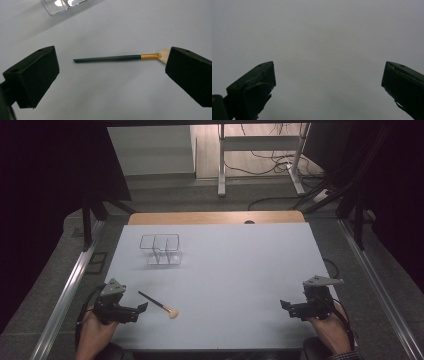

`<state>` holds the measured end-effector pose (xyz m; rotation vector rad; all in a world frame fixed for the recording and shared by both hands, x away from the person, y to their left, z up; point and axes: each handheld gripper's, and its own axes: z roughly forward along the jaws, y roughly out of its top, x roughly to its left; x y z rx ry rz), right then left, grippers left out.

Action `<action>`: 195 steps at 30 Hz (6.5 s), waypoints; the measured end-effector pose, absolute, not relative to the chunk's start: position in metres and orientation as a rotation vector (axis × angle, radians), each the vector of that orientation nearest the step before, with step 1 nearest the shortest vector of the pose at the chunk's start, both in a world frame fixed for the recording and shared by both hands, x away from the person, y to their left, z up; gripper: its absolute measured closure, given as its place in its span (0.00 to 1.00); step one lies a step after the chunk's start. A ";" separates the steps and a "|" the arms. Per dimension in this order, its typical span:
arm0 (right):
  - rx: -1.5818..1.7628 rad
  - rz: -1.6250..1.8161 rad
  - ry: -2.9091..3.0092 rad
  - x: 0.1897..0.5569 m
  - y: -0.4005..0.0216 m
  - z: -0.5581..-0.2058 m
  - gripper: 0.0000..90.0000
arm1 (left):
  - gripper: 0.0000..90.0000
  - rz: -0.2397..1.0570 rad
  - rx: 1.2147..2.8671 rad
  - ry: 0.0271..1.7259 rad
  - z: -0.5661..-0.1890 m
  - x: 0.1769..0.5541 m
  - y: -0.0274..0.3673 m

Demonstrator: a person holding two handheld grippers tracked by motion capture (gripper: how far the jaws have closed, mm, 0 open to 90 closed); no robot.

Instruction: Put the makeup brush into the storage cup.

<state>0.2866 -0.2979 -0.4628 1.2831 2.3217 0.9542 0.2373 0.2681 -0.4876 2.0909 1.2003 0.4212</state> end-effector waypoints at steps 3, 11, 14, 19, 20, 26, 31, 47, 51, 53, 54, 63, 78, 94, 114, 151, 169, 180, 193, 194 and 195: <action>1.270 0.961 2.319 0.286 -0.297 -0.463 0.00 | 0.00 0.422 2.105 1.209 -0.489 0.238 0.269; 1.257 0.962 2.339 0.288 -0.296 -0.464 0.00 | 0.00 0.389 2.135 1.198 -0.493 0.240 0.270; 1.252 0.958 2.342 0.288 -0.296 -0.464 0.00 | 0.00 0.387 2.129 1.200 -0.492 0.240 0.271; 1.251 0.950 2.354 0.288 -0.295 -0.464 0.00 | 0.00 0.394 2.121 1.208 -0.491 0.239 0.273; 1.251 0.949 2.358 0.288 -0.295 -0.464 0.00 | 0.00 0.389 2.117 1.209 -0.491 0.239 0.272; 1.249 0.944 2.361 0.289 -0.294 -0.465 0.00 | 0.00 0.355 2.116 1.218 -0.490 0.240 0.271; 1.251 0.944 2.362 0.289 -0.294 -0.465 0.00 | 0.00 0.347 2.128 1.199 -0.488 0.241 0.268; 1.256 0.942 2.372 0.290 -0.294 -0.465 0.00 | 0.00 0.333 2.132 1.182 -0.486 0.252 0.269; 1.260 0.939 2.376 0.290 -0.294 -0.465 0.00 | 0.01 0.304 2.147 1.192 -0.484 0.256 0.269; 1.262 0.939 2.375 0.290 -0.294 -0.466 0.00 | 0.01 0.300 2.153 1.196 -0.484 0.257 0.268; 1.262 0.938 2.375 0.290 -0.294 -0.466 0.00 | 0.01 0.297 2.165 1.193 -0.484 0.258 0.268; 1.277 0.928 2.387 0.291 -0.294 -0.466 0.00 | 0.02 0.303 2.198 1.201 -0.481 0.269 0.267; 1.282 0.926 2.383 0.292 -0.295 -0.467 0.00 | 0.00 0.269 2.274 1.235 -0.479 0.292 0.274; 1.289 0.930 2.385 0.292 -0.295 -0.467 0.00 | 0.00 0.257 2.391 1.176 -0.480 0.310 0.253; 1.294 0.923 2.380 0.292 -0.295 -0.467 0.00 | 0.01 0.214 2.444 1.128 -0.498 0.314 0.243; 1.275 0.913 2.406 0.292 -0.293 -0.468 0.03 | 0.26 0.141 2.543 1.034 -0.525 0.310 0.239; 1.262 0.906 2.422 0.292 -0.292 -0.468 0.04 | 0.94 0.134 2.582 0.942 -0.519 0.303 0.239; 1.261 0.908 2.424 0.292 -0.292 -0.468 0.04 | 0.94 0.119 2.545 0.965 -0.518 0.303 0.243; 1.268 0.907 2.427 0.292 -0.292 -0.468 0.04 | 0.94 0.134 2.442 0.970 -0.507 0.299 0.246; 1.265 0.908 2.426 0.292 -0.292 -0.468 0.04 | 0.94 0.135 2.425 0.970 -0.506 0.298 0.246; 1.265 0.908 2.426 0.292 -0.292 -0.468 0.04 | 0.94 0.135 2.425 0.970 -0.506 0.298 0.246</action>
